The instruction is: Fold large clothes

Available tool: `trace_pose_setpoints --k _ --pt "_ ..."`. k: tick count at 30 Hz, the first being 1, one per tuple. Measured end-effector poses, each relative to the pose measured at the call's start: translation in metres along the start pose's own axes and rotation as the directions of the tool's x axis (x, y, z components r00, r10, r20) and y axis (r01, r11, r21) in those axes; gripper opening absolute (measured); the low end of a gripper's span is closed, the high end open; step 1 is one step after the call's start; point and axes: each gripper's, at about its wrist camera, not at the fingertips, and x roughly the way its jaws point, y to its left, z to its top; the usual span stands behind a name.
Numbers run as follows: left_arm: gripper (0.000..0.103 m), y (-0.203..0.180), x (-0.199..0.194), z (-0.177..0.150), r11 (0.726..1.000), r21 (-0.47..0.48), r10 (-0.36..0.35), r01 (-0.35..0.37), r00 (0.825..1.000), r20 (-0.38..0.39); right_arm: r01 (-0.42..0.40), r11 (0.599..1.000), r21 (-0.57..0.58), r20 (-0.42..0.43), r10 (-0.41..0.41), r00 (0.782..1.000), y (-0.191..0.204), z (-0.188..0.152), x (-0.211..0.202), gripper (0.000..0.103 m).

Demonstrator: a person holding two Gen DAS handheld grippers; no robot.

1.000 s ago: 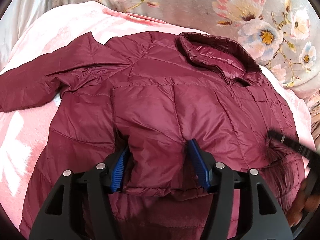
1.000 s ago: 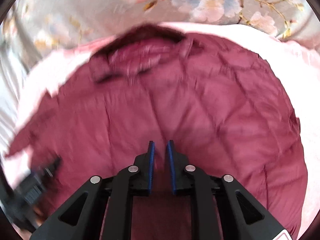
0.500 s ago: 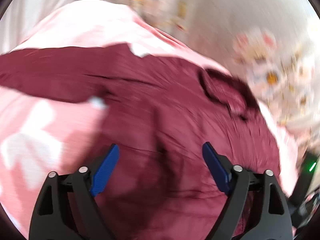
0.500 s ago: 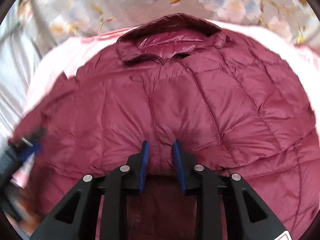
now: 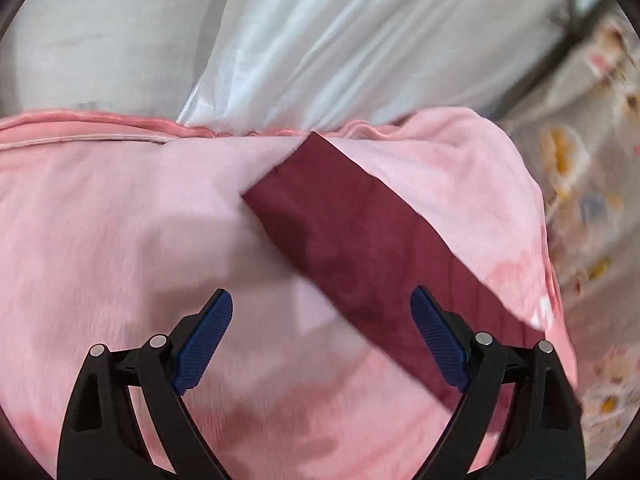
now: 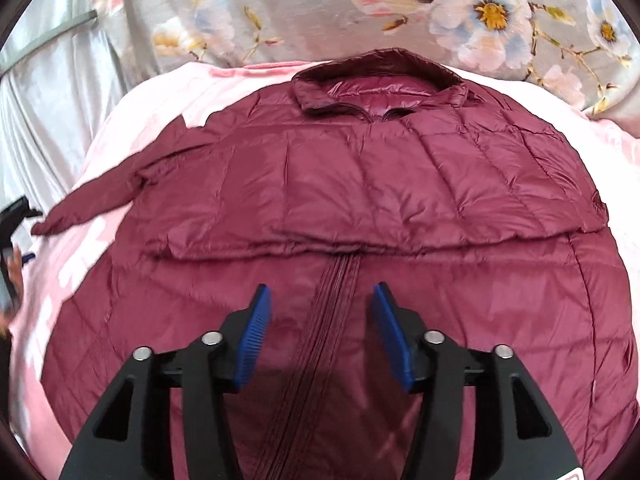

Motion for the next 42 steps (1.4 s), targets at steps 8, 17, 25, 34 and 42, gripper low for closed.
trace_pose_setpoints --k 8,17,25,34,42 --pt "0.004 -0.046 0.018 0.007 0.991 0.123 -0.042 0.05 0.997 -0.072 -0.008 0.999 0.044 -0.001 0.008 1.0 -0.005 -0.004 0.003 0.056" --pt "0.003 -0.275 -0.112 -0.114 0.697 0.592 -0.412 0.405 0.902 -0.131 -0.029 0.996 0.079 0.039 0.026 0.999 -0.011 -0.003 -0.008 0.057" --pt "0.093 -0.386 -0.15 -0.303 0.412 0.603 -0.502 0.683 0.723 -0.475 0.002 0.988 0.153 0.102 -0.018 0.995 -0.058 -0.002 -0.048 0.063" --pt "0.093 -0.326 -0.104 -0.303 0.544 0.442 -0.492 0.714 0.697 -0.521 0.002 0.97 0.243 0.127 -0.033 0.991 -0.12 0.016 -0.066 0.068" --pt "0.088 -0.246 -0.032 -0.206 0.796 0.143 -0.474 0.589 0.752 -0.458 -0.084 0.932 0.353 0.092 0.055 0.994 -0.141 0.049 -0.023 0.069"
